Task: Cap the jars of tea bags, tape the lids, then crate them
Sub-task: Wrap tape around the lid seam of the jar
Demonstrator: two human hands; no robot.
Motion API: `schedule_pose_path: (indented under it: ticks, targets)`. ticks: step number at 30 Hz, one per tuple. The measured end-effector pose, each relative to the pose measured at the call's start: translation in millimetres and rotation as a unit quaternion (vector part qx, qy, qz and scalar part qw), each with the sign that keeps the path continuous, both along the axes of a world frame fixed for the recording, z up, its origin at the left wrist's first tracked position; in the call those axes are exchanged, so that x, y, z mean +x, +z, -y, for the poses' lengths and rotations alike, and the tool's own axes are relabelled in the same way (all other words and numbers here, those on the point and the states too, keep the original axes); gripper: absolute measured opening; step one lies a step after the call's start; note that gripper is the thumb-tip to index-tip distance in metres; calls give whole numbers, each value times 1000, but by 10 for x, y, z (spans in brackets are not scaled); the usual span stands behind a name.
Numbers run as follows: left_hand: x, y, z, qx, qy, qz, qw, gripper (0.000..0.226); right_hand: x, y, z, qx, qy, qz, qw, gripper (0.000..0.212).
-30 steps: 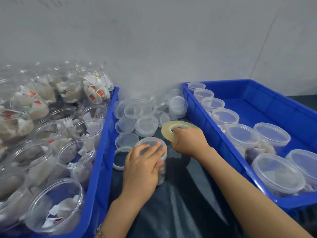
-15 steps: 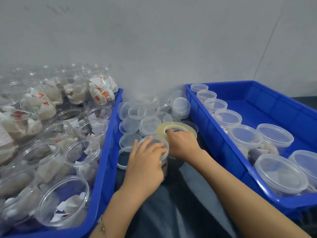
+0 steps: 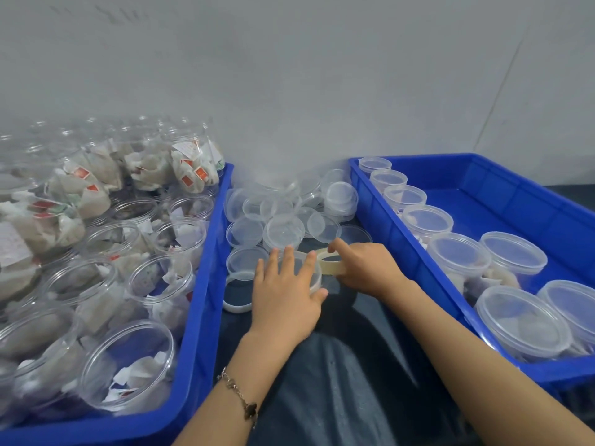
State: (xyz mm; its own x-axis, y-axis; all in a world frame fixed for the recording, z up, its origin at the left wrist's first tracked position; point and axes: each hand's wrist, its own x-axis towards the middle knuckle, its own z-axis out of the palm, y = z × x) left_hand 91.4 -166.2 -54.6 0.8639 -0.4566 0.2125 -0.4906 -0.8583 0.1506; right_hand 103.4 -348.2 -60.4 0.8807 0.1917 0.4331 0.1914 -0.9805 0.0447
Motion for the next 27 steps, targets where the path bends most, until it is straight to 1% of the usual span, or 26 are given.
schedule_pose_path:
  ticks: [2, 3, 6, 10, 12, 15, 19, 21, 23, 24, 25, 27]
  targets:
    - [0, -3, -46, -8, -17, -11, 1000, 66, -76, -9, 31, -13, 13, 65, 998, 22]
    - [-10, -6, -67, -12, -22, -17, 1000, 65, -120, -23, 32, -14, 12, 85, 996, 23]
    - [-80, -16, -93, -26, -30, -28, 999, 62, -192, -120, 64, -24, 19, 108, 994, 26]
    - [-172, 0, -137, -66, -54, 19, 996, 58, -169, -37, 11, -35, -10, 133, 991, 25]
    - [-193, 3, -170, -94, -72, 25, 993, 58, -131, 20, -85, -54, -20, 144, 988, 23]
    - [-203, -20, -214, -116, -89, 10, 989, 59, -98, 27, -226, -65, -37, 122, 990, 33]
    - [-149, -3, -254, -127, -108, -22, 986, 60, -67, -21, -330, -33, -68, 83, 994, 40]
    - [-104, 16, -296, -114, -127, -36, 985, 59, -34, -88, -411, -10, -72, 61, 996, 37]
    - [-78, 33, -333, -113, -143, -49, 982, 58, 10, -152, -525, 20, -87, 17, 996, 30]
    - [-79, 43, -343, -118, -147, -56, 981, 58, 14, -171, -577, 29, -99, 9, 995, 26]
    - [-92, 49, -349, -122, -145, -58, 980, 58, 11, -183, -610, 35, -99, 13, 994, 21]
    - [-142, 54, -335, -116, -134, -39, 983, 57, -9, -171, -623, 33, -82, 34, 995, 24]
